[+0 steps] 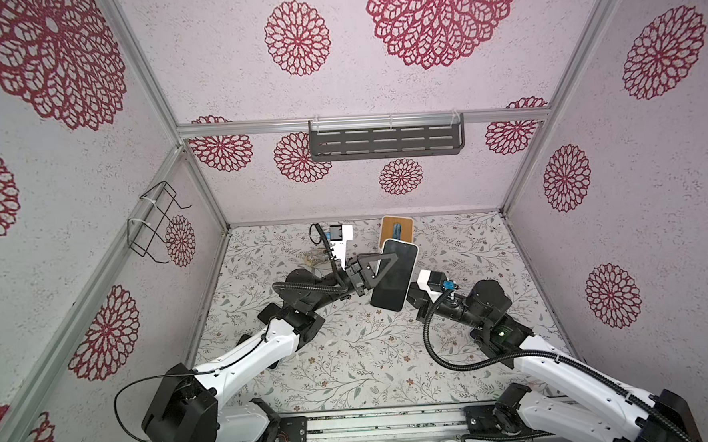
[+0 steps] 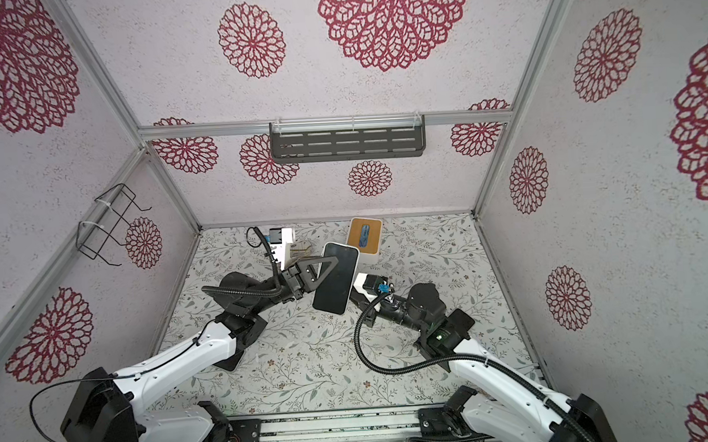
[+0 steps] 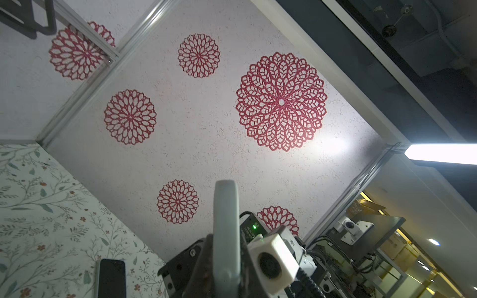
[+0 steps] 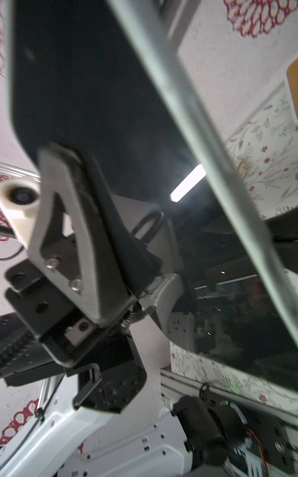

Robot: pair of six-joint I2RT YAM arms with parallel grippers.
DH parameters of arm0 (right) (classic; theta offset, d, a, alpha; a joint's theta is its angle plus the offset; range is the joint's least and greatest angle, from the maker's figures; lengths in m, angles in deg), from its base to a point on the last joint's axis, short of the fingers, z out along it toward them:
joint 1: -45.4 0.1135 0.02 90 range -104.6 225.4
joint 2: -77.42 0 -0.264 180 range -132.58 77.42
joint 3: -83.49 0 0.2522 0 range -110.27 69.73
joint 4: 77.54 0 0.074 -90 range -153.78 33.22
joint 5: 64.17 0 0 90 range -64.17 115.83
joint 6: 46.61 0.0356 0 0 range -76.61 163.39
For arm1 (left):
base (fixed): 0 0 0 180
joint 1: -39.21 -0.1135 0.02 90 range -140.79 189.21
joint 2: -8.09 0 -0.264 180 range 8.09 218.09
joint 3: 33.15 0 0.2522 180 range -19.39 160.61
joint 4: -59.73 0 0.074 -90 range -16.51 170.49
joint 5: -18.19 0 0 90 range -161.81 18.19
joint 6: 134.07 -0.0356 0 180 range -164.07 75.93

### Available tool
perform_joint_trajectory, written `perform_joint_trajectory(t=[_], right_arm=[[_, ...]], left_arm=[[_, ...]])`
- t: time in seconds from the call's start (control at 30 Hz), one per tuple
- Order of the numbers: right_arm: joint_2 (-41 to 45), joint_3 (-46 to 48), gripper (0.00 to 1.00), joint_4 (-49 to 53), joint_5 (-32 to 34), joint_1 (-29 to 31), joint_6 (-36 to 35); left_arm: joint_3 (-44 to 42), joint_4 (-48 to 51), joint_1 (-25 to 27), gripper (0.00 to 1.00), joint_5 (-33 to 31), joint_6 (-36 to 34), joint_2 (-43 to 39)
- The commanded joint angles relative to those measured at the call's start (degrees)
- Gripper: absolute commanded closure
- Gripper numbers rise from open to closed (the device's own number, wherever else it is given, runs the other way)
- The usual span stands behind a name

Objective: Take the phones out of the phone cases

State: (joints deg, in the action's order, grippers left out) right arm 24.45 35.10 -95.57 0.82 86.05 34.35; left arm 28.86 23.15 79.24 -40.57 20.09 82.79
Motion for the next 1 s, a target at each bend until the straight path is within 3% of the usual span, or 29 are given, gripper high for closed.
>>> perform_joint_trajectory(t=[0.0, 0.13, 0.2, 0.3, 0.47, 0.67, 0.8, 0.97], right_arm=[[3.6, 1.18, 1.0, -5.44, 4.47, -0.04, -0.56], [9.21, 6.61, 0.99, -7.0, 6.4, -0.04, 2.91], [12.33, 10.04, 0.85, -7.31, 7.82, -0.04, 6.55], [16.26, 13.33, 0.55, -4.6, 10.81, 0.05, 13.97], [18.63, 14.55, 0.4, -3.7, 11.56, 1.36, 25.33], [10.45, 2.94, 0.41, 4.99, 3.92, 1.72, 28.99], [7.48, 0.76, 0.44, 3.09, -1.01, 1.72, 29.56], [4.63, -1.78, 0.54, 4.98, -4.01, 1.72, 28.65]], left_arm=[[0.72, -2.86, -0.3, 1.0, -0.14, 2.79, -0.69], [-1.05, -5.87, -2.3, 1.0, -2.53, 5.66, -1.84], [-2.07, -8.01, -3.64, 1.0, -3.81, 7.58, -2.55], [-3.06, -9.2, -4.44, 1.0, -5.87, 8.83, -3.37], [-3.91, -7.87, -4.43, 1.0, -10.14, 9.49, -3.68], [-3.42, -7.92, -4.42, 1.0, -8.82, 9.07, -2.02], [-3.73, -7.05, -4.68, 1.0, -8.74, 7.36, -2.09], [-3.69, -6.92, -4.77, 1.0, -8.04, 6.68, -1.94]])
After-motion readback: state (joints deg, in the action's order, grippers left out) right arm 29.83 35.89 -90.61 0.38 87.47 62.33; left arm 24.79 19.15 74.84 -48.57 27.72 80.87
